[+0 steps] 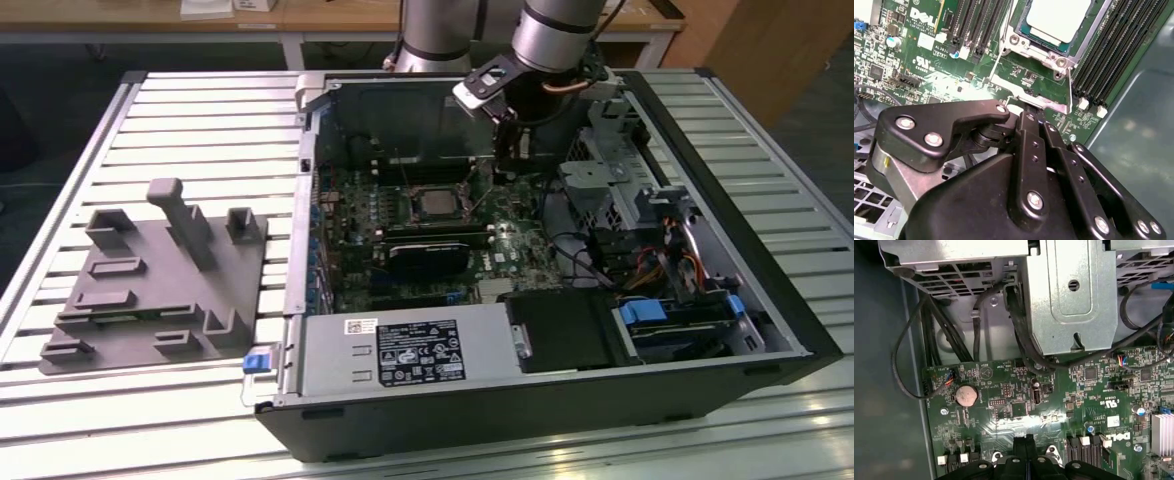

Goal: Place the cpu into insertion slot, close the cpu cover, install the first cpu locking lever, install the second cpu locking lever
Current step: 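Close the cpu cover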

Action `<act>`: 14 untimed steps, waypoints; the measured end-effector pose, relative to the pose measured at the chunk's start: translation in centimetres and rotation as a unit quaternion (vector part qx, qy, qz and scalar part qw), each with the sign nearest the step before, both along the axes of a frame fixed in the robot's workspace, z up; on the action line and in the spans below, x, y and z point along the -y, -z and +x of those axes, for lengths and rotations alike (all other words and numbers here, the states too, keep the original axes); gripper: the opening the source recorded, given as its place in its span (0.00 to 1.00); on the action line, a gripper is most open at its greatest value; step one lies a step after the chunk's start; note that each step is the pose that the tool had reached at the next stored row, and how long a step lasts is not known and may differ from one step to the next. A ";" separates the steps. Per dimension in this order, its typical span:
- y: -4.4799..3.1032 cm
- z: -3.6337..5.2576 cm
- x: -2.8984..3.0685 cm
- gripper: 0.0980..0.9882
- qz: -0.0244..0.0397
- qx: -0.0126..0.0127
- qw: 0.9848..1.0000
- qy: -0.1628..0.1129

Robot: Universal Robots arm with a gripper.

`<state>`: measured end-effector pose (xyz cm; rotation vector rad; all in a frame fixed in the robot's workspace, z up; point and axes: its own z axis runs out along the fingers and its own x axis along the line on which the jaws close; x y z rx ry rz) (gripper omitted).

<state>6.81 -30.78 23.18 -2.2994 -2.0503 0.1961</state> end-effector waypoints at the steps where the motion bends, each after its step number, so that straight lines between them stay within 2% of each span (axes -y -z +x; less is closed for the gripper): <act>1: 0.00 0.00 0.00 0.01 0.000 0.000 1.000 0.000; 5: 0.01 -0.26 -0.01 0.01 0.000 0.001 1.000 0.000; 8: 0.00 -0.89 0.00 0.01 0.000 0.004 1.000 0.000; 11: 0.00 -1.61 0.00 0.01 0.000 0.009 1.000 0.000; 14: 0.00 -2.38 0.00 0.01 0.000 0.016 1.000 0.000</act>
